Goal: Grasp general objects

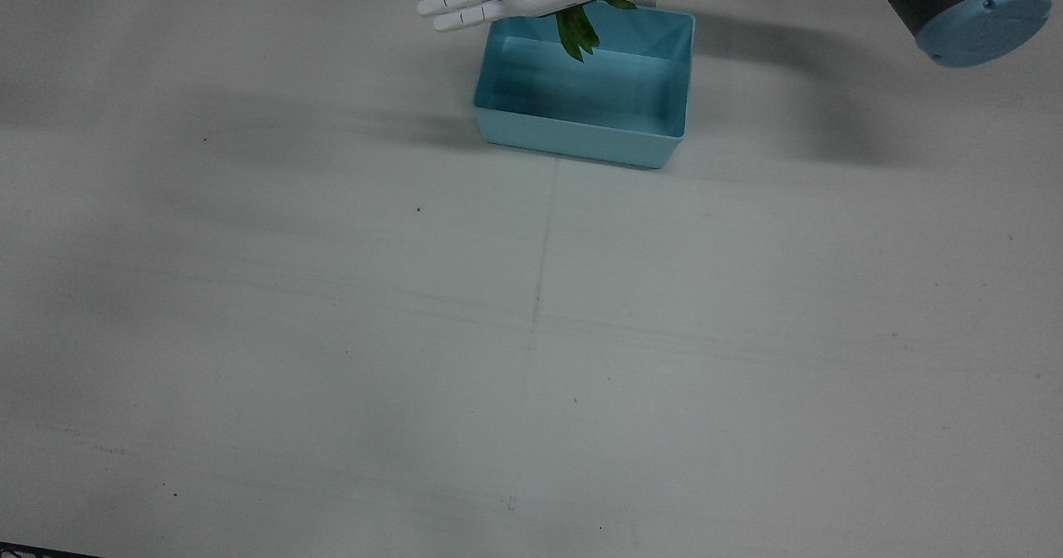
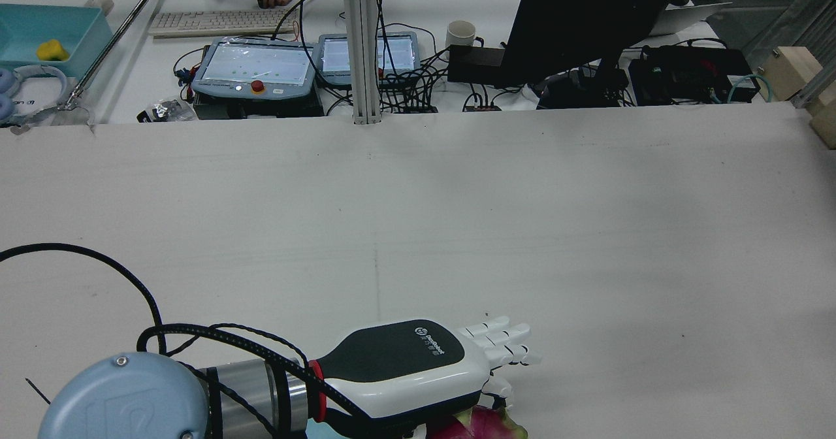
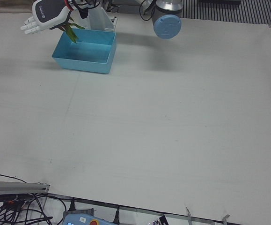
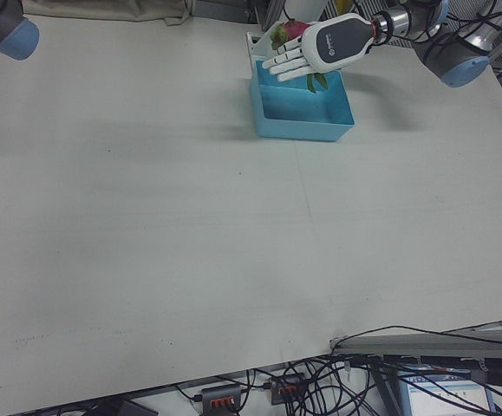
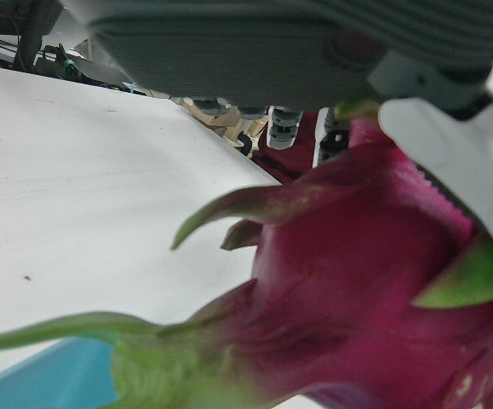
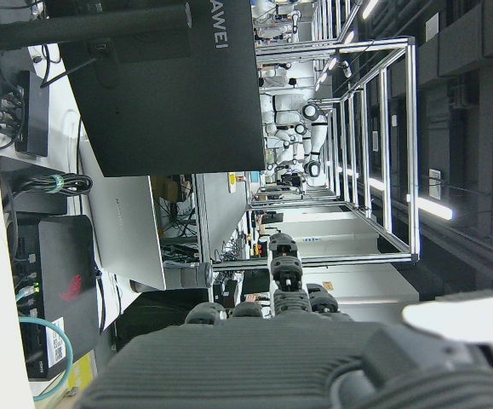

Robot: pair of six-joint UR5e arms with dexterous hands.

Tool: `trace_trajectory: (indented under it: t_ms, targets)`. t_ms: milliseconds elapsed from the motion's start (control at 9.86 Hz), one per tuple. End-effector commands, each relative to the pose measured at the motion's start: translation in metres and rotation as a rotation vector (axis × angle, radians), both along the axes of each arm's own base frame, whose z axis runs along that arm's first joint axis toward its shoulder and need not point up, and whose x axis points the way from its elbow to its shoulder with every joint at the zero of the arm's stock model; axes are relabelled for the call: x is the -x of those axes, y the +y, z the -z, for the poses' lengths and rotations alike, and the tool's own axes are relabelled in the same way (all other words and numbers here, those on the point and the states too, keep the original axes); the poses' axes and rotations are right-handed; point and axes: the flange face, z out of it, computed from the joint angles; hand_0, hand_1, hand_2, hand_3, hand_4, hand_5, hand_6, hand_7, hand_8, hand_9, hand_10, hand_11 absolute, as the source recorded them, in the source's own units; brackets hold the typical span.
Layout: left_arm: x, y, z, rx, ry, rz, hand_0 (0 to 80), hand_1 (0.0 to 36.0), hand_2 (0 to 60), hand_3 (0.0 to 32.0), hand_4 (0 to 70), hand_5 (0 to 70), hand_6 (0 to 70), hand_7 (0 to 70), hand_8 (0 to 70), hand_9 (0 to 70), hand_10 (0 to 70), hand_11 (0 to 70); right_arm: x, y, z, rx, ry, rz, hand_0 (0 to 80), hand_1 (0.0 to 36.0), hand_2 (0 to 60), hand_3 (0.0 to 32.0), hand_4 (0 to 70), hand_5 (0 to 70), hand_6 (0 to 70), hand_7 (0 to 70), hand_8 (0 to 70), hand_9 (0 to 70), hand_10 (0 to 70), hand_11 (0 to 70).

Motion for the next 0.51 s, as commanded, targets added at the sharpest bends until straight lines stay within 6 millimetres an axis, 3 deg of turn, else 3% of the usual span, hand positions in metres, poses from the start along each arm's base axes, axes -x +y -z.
trace_trajectory:
  t_ms: [0,101,203,406]
  targets:
    - [-0.0037,-0.0007,-0.0166,0.007,-0.009,0.008,49.0,12.8,0.0,4.6,0.0,0.1,0.0,2.6,0.0,0.0,0.0,0.0,0.0005,-0.0003,0.0006,-0.001,0.000,0.001,0.0,0.0,0.0,0.0,0.0,0.0,0.0,0.0,0.0,0.0,0.0,0.0]
    - [-0.0038,-0.0007,-0.0181,0.007,-0.011,0.008,48.8,10.9,0.0,22.8,0.0,0.0,0.0,1.0,0.0,0.0,0.0,0.0,-0.0002,0.0001,-0.0001,0.000,0.001,-0.001,0.0,0.0,0.0,0.0,0.0,0.0,0.0,0.0,0.0,0.0,0.0,0.0]
    - [-0.0033,-0.0012,-0.0217,0.007,-0.017,0.008,48.7,9.8,0.0,30.8,0.0,0.0,0.0,1.0,0.0,0.0,0.0,0.0,-0.0001,-0.0001,0.0006,-0.001,0.000,0.001,0.0,0.0,0.0,0.0,0.0,0.0,0.0,0.0,0.0,0.0,0.0,0.0]
    - [0.0003,-0.0076,-0.0258,0.009,-0.024,0.022,48.7,9.4,0.0,31.8,0.0,0.0,0.0,1.0,0.0,0.0,0.0,0.0,0.0007,-0.0003,0.0006,-0.001,0.000,0.002,0.0,0.0,0.0,0.0,0.0,0.0,0.0,0.0,0.0,0.0,0.0,0.0]
